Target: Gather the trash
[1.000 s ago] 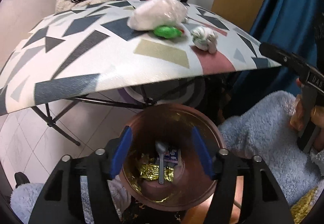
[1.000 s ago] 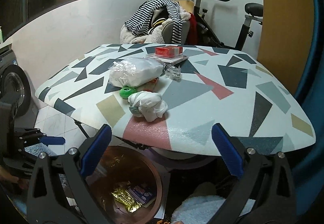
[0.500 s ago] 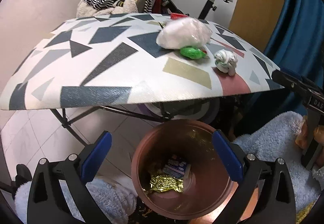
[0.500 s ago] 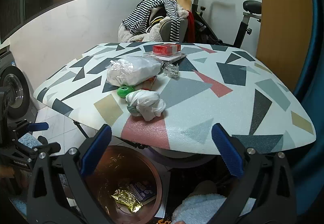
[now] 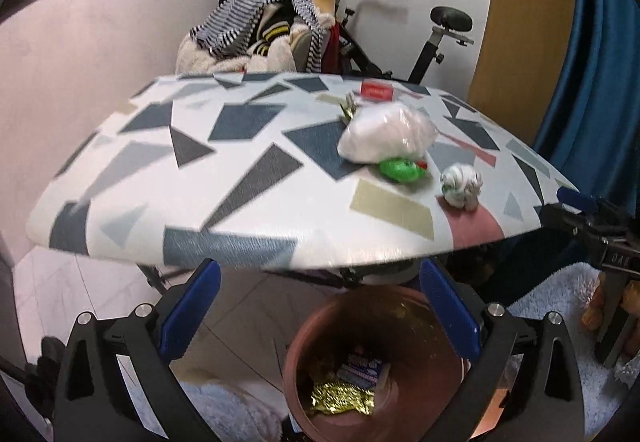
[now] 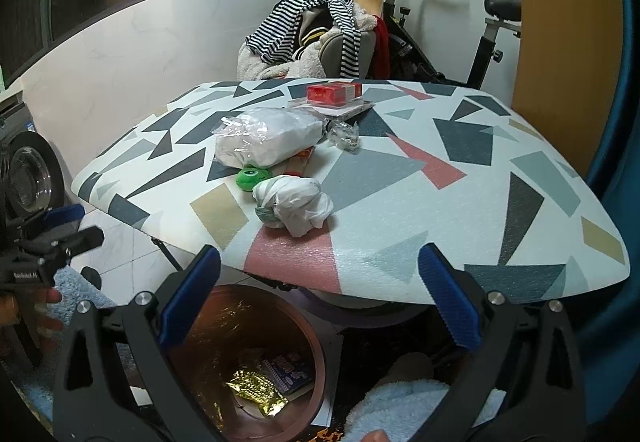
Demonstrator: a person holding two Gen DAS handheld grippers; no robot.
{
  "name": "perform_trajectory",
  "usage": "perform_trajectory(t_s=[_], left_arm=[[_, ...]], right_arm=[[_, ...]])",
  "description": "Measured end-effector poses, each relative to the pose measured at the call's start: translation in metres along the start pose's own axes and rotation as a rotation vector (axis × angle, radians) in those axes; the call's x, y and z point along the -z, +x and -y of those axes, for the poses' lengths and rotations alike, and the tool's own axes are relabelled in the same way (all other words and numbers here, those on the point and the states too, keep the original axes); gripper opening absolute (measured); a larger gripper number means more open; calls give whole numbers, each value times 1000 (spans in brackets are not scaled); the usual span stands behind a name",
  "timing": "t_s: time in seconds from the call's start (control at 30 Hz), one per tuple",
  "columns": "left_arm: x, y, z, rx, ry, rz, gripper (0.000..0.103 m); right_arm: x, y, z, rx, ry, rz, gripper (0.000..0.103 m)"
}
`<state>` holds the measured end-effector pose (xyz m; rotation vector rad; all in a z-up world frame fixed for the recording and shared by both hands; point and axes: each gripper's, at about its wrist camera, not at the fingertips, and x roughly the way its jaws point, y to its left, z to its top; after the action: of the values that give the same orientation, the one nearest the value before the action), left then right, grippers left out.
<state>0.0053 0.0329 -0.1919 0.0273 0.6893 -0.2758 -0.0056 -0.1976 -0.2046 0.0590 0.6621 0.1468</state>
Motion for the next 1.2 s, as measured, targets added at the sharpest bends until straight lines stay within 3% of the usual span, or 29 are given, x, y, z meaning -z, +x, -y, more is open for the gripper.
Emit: perform_trajectory(t_s=[0.43, 0.57, 0.8, 1.2], left_arm=[[-58, -21, 2, -11, 87, 152, 97], [-76, -25, 5, -19, 121, 187, 97], [-93, -17, 0, -23, 95, 165, 97], [-94, 0, -15, -47, 71, 108, 97]], right_arm=[[-25, 1, 7, -100, 40, -13, 98], [-37, -1, 4, -62, -1, -6, 97], [-56, -3, 8, -17, -21, 17, 97], [-57, 19, 26, -16, 7, -49, 97]])
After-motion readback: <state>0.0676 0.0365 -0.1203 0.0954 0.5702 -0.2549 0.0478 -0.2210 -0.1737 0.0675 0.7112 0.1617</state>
